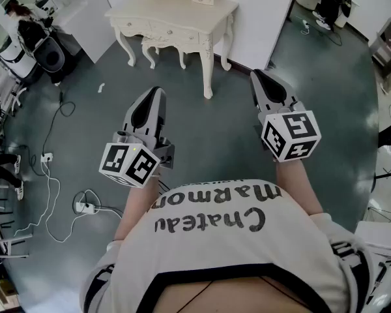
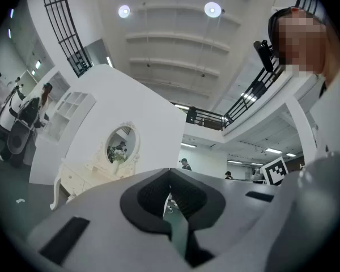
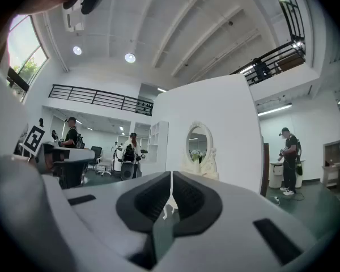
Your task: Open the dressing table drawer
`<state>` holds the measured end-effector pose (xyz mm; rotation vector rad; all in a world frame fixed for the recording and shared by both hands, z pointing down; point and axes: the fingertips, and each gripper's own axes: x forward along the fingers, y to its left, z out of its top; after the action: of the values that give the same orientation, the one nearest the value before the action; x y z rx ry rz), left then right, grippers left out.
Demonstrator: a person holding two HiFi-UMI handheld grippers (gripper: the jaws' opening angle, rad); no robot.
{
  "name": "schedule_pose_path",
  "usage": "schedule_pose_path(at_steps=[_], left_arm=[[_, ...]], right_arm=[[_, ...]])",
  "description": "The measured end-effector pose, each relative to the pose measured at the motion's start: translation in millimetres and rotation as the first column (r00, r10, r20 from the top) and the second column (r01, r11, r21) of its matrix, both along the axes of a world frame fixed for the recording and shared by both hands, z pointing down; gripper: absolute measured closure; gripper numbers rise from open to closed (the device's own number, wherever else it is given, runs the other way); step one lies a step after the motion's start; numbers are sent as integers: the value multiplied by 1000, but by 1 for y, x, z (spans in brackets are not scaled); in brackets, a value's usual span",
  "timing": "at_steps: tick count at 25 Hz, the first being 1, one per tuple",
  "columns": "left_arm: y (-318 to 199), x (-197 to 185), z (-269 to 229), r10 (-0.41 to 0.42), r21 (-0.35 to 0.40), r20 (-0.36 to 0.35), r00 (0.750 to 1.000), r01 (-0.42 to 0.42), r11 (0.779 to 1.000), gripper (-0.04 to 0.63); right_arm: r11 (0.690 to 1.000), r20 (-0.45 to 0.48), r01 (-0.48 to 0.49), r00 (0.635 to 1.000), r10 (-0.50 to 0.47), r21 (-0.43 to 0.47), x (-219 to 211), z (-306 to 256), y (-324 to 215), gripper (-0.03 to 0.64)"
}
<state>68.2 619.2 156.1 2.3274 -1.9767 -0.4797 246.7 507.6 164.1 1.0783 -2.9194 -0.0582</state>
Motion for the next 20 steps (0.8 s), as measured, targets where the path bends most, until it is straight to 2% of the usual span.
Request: schedule_pose_path(at_steps=[8, 13, 17, 20], left_arm=[[15, -1, 2, 8, 1, -9, 1000, -8, 1000, 572], [25, -16, -5, 8, 19, -7, 1000, -8, 1000, 571], [30, -33, 5, 21, -17, -16, 1000, -21, 1000, 571], [33, -45, 17, 5, -47, -9, 1000, -6, 999, 571]], right_arm=[[1000, -8, -7, 1000, 7, -2, 1, 1, 13, 586], [1000, 30, 5, 1000, -5, -12, -11, -3, 18, 586], [999, 35, 25, 999, -24, -30, -27, 6, 21, 584], [998, 6, 36, 999, -36, -59, -40, 24, 22, 584]])
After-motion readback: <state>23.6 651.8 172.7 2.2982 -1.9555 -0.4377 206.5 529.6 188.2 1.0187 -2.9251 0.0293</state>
